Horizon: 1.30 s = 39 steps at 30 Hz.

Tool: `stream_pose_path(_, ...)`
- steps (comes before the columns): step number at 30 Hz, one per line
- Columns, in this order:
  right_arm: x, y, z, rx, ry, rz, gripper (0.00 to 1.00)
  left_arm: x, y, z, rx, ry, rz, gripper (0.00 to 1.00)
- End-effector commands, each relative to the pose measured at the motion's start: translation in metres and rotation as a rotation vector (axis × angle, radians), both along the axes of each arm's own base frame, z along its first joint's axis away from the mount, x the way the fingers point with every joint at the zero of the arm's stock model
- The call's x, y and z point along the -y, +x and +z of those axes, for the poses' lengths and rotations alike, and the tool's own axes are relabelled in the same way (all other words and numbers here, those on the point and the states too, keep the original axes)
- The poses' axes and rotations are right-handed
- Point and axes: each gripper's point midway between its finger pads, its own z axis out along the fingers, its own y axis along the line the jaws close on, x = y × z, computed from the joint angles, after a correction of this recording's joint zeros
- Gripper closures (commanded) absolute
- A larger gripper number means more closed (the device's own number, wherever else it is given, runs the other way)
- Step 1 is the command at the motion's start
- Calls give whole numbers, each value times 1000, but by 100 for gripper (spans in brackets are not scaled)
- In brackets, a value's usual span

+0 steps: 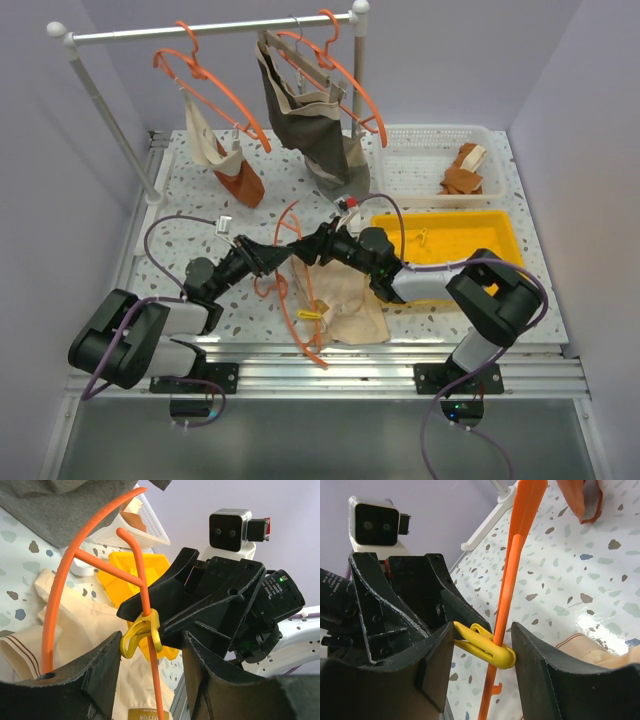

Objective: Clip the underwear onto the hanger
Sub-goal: Adjust the clamp on the hanger.

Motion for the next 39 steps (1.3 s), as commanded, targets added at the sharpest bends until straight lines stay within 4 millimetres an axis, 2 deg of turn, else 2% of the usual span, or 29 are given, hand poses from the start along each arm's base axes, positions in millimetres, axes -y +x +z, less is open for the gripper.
stream_pose_path(1,-2,-9,37,110,78,27,46,-2,-43,111,542,-181,-75,72)
stream_pose_path(15,9,-10,38,119,70,-12,43,-2,-40,111,548,-176,-65,74)
stream_pose_path(27,10,-12,40,123,81,-12,42,-1,-37,108,543,-165,-62,77)
stream_pose_path(34,11,-10,32,111,66,-21,42,1,-30,102,528,-152,-57,78)
stream_pose_path(39,9,-10,21,89,64,-13,48,1,-28,101,534,-146,-51,78)
